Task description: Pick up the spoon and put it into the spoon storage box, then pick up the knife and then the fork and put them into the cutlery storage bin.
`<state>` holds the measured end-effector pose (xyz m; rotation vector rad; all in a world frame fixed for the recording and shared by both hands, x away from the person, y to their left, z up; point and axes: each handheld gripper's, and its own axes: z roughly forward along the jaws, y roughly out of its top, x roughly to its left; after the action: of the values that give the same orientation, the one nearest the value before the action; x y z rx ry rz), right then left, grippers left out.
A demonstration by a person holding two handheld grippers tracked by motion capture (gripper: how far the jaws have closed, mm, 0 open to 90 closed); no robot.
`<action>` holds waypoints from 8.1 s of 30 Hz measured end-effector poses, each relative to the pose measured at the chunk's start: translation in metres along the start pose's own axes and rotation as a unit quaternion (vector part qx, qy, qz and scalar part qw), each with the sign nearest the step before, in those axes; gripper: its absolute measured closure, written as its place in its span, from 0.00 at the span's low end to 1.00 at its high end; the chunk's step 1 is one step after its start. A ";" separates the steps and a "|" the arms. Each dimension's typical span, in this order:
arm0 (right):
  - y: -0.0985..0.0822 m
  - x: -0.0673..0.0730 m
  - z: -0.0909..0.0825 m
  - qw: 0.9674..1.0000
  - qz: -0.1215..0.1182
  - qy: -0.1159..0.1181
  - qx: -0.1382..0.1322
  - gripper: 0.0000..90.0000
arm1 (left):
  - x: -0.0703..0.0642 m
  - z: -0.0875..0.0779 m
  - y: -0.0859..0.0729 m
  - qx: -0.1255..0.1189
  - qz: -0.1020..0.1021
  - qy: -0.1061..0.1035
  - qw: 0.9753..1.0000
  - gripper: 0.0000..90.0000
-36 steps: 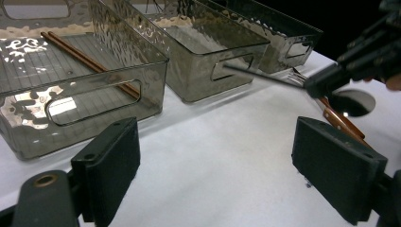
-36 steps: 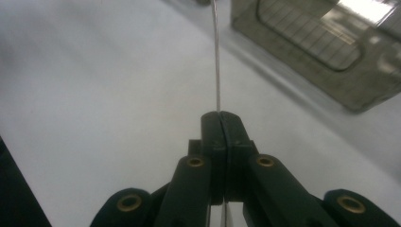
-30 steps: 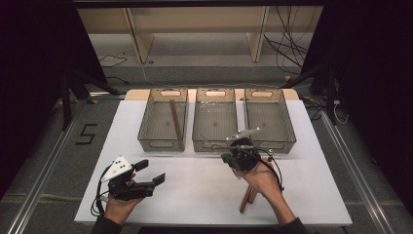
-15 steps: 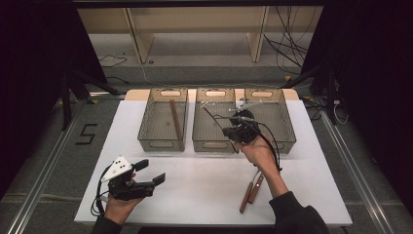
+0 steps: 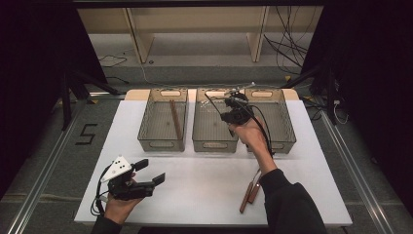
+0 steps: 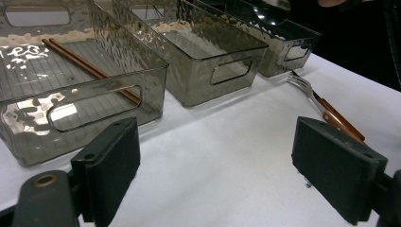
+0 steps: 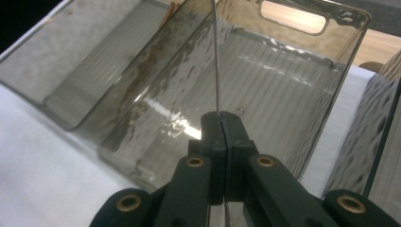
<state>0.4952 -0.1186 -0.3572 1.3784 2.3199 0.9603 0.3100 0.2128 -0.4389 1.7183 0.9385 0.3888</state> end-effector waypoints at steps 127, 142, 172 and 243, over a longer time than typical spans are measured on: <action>-0.201 -0.020 -0.063 1.000 -0.005 0.030 0.008 0.96 | -0.003 -0.003 0.001 -0.003 0.003 0.006 1.000 0.17; -0.207 -0.021 -0.054 0.999 -0.015 0.023 0.021 1.00 | -0.003 -0.004 0.000 -0.002 0.007 0.006 1.000 0.17; -0.223 -0.024 -0.052 0.996 -0.020 -0.019 0.085 1.00 | -0.004 -0.005 0.000 -0.001 0.010 0.006 1.000 0.17; -0.225 -0.067 -0.087 0.983 0.018 -0.070 0.169 0.86 | -0.004 -0.005 -0.001 0.000 0.010 0.007 1.000 0.17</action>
<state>0.3311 -0.2843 -0.4490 1.5605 2.4340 0.4707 0.3038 0.2137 -0.4369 1.7281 0.9333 0.4142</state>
